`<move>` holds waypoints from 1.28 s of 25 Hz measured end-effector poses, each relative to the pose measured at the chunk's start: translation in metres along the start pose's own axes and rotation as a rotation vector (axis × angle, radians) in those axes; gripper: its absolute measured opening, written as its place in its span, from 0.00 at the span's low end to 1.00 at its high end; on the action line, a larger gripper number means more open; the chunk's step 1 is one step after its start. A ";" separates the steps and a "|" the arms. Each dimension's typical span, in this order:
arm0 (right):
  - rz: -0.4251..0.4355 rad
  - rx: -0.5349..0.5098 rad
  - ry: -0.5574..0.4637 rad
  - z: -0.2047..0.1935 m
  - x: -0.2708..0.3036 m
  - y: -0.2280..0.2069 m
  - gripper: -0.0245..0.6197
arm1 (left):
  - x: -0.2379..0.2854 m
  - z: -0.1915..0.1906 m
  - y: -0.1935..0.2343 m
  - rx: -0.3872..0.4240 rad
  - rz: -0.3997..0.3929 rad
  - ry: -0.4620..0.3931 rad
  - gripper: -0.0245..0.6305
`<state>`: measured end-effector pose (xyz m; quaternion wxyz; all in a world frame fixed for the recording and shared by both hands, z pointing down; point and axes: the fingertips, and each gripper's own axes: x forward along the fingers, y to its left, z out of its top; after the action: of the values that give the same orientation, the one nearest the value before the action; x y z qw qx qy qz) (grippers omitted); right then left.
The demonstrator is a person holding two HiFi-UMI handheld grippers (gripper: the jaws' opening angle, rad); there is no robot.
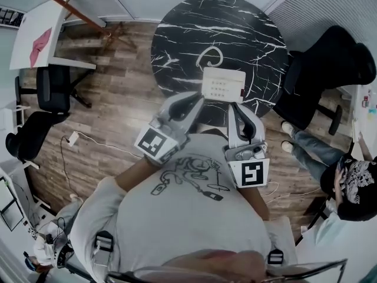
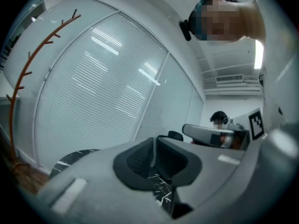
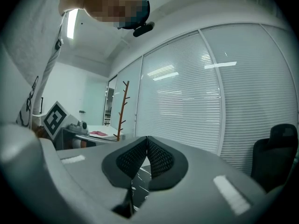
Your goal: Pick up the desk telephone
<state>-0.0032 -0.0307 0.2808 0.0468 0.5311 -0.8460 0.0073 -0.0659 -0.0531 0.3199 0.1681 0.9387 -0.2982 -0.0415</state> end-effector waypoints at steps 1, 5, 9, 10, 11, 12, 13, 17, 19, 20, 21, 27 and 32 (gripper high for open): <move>0.000 0.002 0.004 -0.002 0.004 -0.002 0.05 | 0.003 -0.001 0.003 0.004 -0.004 0.000 0.08; -0.003 0.014 0.018 -0.009 0.015 -0.013 0.05 | 0.014 -0.008 0.014 -0.008 0.002 0.013 0.08; 0.014 0.015 0.050 -0.022 0.017 -0.024 0.06 | 0.022 -0.021 0.020 -0.020 0.022 0.050 0.08; 0.016 0.020 0.060 -0.026 0.017 -0.028 0.06 | 0.025 -0.026 0.021 -0.022 0.025 0.064 0.08; 0.023 0.020 0.071 -0.032 0.017 -0.032 0.07 | 0.027 -0.033 0.022 -0.023 0.026 0.077 0.08; 0.032 0.022 0.085 -0.039 0.017 -0.036 0.08 | 0.029 -0.040 0.025 -0.027 0.028 0.092 0.09; 0.040 0.025 0.102 -0.048 0.017 -0.040 0.09 | 0.032 -0.050 0.029 -0.037 0.032 0.110 0.12; 0.045 0.056 0.171 -0.088 0.018 -0.062 0.13 | 0.042 -0.096 0.050 -0.108 0.051 0.207 0.23; 0.045 0.070 0.220 -0.114 0.017 -0.073 0.15 | 0.046 -0.123 0.063 -0.145 0.060 0.255 0.26; 0.045 0.077 0.247 -0.128 0.017 -0.078 0.17 | 0.048 -0.138 0.070 -0.165 0.062 0.281 0.29; 0.042 0.087 0.271 -0.142 0.017 -0.084 0.18 | 0.050 -0.152 0.077 -0.186 0.063 0.308 0.32; -0.008 0.164 0.434 -0.237 0.021 -0.121 0.25 | 0.065 -0.242 0.116 -0.289 0.073 0.454 0.40; -0.010 0.254 0.542 -0.312 0.020 -0.133 0.31 | 0.074 -0.306 0.137 -0.406 0.083 0.514 0.46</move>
<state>0.1297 -0.0876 0.5880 0.2041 0.5155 -0.7925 0.2542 -0.0255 -0.1108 0.6560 0.4233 0.8527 -0.2697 0.1452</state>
